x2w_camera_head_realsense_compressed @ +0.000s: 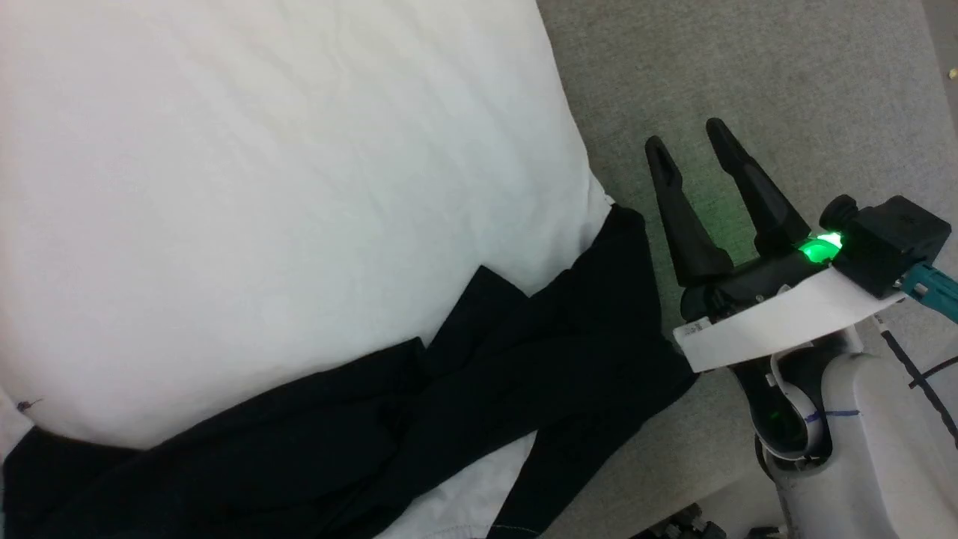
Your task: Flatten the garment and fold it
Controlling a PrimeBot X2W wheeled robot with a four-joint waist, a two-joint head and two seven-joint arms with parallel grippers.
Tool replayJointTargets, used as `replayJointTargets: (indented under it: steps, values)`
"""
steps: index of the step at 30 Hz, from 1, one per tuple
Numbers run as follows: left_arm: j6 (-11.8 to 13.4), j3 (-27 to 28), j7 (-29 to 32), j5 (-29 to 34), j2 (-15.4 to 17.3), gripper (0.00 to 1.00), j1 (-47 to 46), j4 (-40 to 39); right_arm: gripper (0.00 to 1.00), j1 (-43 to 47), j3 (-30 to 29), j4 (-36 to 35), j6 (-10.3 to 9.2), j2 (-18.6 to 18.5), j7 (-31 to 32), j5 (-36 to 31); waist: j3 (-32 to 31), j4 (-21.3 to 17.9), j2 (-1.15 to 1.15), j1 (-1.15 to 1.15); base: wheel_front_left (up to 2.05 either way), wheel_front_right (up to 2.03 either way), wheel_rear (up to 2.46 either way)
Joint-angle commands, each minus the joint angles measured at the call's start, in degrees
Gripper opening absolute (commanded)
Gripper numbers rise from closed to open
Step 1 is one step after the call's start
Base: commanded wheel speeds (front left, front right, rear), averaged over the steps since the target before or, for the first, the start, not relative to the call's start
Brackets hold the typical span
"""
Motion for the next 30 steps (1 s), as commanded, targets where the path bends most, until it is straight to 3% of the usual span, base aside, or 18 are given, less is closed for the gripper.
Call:
replayJointTargets:
  steps: [1,10,11,12,22,26,30]
  values:
    - [0.33,0.23,0.32,0.27,0.54,1.0,0.28,-0.57,1.0,-1.05,0.16,0.18,-0.05,0.19,-0.49,0.41,0.81,-0.83,0.0,-0.01,0.0,0.0,0.0]
    - [1.35,1.31,0.61,0.17,1.85,1.0,1.73,-2.38,1.0,-1.61,1.21,0.64,-0.05,0.19,-0.91,1.27,2.22,-1.29,0.0,-0.01,0.0,0.0,0.0]
    - [1.32,1.38,0.44,0.06,1.95,0.47,1.9,-2.28,1.0,-1.65,1.29,0.69,-0.05,0.19,-0.93,1.32,2.35,-1.31,0.0,-0.01,0.0,0.0,0.0]
    - [1.38,1.55,-0.08,-0.1,1.98,0.0,1.98,-2.31,1.0,-1.69,1.34,0.74,-0.05,0.19,-0.96,1.36,2.46,-1.3,0.0,-0.01,0.0,0.0,0.0]
    - [-0.43,0.02,-11.31,-1.01,1.13,0.0,0.79,-0.26,1.0,-5.59,0.11,0.58,-0.05,0.19,0.5,-1.84,1.37,0.92,0.0,-0.01,0.0,0.0,0.0]
    - [-1.24,-1.42,-15.47,-1.79,-0.58,0.0,-0.76,2.27,1.0,-13.81,-0.7,0.76,-0.05,-0.79,3.58,-5.63,0.5,3.04,0.0,-0.01,0.0,0.0,0.0]
    - [-2.36,-3.07,-18.94,-2.83,-2.67,0.0,-2.41,4.85,1.0,-25.42,-0.79,5.28,-0.05,-1.55,7.9,-6.55,-0.13,5.69,0.0,-0.01,0.0,0.0,0.0]
